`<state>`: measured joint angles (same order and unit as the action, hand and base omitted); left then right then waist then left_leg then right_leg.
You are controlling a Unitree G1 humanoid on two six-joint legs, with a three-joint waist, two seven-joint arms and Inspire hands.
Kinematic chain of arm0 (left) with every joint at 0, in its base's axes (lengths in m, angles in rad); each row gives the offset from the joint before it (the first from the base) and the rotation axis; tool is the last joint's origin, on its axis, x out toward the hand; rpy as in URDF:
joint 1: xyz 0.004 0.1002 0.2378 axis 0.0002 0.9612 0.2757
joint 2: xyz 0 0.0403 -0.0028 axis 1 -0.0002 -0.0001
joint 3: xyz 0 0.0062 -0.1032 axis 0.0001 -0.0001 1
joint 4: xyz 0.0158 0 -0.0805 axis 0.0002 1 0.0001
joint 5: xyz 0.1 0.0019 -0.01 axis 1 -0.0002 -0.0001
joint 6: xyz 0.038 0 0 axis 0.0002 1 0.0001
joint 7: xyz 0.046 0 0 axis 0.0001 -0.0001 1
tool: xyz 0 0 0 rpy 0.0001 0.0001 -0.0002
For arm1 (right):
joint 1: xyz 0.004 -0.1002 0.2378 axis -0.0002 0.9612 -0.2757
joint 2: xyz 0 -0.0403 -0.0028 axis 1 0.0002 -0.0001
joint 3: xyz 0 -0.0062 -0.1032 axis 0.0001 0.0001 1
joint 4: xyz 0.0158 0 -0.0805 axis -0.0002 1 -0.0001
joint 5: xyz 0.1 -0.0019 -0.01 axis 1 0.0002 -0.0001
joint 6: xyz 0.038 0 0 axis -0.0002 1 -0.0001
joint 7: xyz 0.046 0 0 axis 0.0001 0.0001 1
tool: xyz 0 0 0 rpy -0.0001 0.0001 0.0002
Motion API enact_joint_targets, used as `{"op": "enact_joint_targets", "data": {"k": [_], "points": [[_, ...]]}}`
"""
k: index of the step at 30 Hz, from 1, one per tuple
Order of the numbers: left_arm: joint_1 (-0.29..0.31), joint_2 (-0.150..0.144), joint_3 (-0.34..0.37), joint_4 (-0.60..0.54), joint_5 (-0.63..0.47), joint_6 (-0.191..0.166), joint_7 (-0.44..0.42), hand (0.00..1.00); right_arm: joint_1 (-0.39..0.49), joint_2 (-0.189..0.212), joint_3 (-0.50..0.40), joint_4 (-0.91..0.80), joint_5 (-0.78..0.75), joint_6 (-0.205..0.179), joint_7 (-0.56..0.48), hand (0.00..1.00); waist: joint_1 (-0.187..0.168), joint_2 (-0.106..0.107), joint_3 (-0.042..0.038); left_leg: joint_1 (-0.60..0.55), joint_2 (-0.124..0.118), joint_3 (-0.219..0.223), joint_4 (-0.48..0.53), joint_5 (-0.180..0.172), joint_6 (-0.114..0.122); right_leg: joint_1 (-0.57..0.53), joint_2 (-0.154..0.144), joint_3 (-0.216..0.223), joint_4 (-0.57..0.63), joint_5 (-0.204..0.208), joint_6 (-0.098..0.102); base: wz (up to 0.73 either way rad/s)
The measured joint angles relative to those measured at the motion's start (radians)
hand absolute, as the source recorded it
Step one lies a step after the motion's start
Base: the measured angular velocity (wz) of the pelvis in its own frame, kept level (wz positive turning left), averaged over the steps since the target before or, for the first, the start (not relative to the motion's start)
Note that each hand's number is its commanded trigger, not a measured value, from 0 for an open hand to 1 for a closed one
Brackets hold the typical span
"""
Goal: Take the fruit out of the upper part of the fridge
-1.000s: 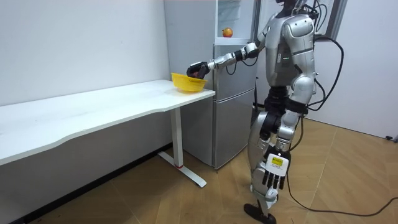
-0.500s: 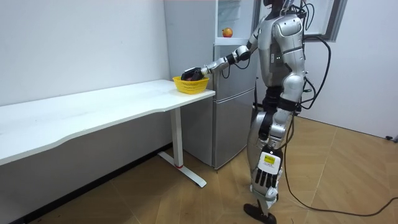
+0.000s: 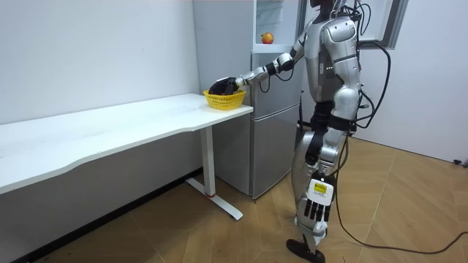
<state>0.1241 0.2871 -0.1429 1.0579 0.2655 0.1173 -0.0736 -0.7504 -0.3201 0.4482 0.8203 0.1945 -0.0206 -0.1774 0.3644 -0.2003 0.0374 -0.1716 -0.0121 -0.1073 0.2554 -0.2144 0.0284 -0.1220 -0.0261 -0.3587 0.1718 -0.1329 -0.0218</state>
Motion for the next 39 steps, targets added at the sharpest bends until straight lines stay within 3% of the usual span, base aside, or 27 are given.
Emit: {"op": "enact_joint_targets", "data": {"k": [11,19,27,32,33,39], "points": [[-0.002,-0.009,0.014,0.001,0.009,-0.002,-0.006,0.00,-0.017,0.000,-0.011,-0.020,-0.008,-0.001,0.014,0.00,-0.003,0.004,0.0018,0.006,0.001,0.020,0.001,0.000,0.001,0.000,-0.002,0.003,-0.001,0.000,0.000,-0.02],[0.003,-0.013,0.024,0.001,0.009,-0.013,0.028,0.00,-0.015,-0.025,-0.022,-0.132,-0.006,-0.005,0.017,0.00,-0.005,0.011,-0.0010,0.026,0.002,0.024,0.001,0.000,0.001,0.017,-0.001,0.010,-0.001,0.000,0.000,0.00],[0.017,-0.012,0.045,0.001,0.003,-0.014,0.025,0.00,0.003,-0.048,-0.032,-0.272,0.008,-0.008,0.017,0.00,-0.042,0.014,-0.0034,0.060,0.003,0.026,0.001,0.000,0.001,0.052,0.002,0.016,-0.004,0.001,-0.001,0.00],[0.054,-0.012,0.057,-0.003,0.006,-0.012,0.024,0.00,0.030,-0.048,-0.034,-0.432,0.013,-0.009,0.016,0.00,-0.061,0.030,-0.0114,0.113,0.009,0.050,-0.023,-0.001,0.001,0.084,0.010,0.082,-0.005,0.001,-0.001,-0.14],[0.062,-0.012,0.063,-0.007,0.008,-0.011,0.024,0.00,0.030,-0.049,-0.035,-0.455,0.011,-0.009,0.016,0.00,-0.070,0.035,-0.0176,0.127,0.011,0.054,-0.031,-0.001,0.001,0.090,0.011,0.086,-0.003,0.001,-0.001,-0.11],[0.068,-0.022,0.066,-0.009,0.010,-0.005,0.025,0.00,0.048,-0.051,-0.036,-0.554,-0.022,-0.007,0.016,0.00,-0.088,0.048,-0.0269,0.190,0.020,0.081,-0.059,-0.001,0.000,0.136,0.015,0.081,-0.004,0.000,-0.001,-0.13]]}}
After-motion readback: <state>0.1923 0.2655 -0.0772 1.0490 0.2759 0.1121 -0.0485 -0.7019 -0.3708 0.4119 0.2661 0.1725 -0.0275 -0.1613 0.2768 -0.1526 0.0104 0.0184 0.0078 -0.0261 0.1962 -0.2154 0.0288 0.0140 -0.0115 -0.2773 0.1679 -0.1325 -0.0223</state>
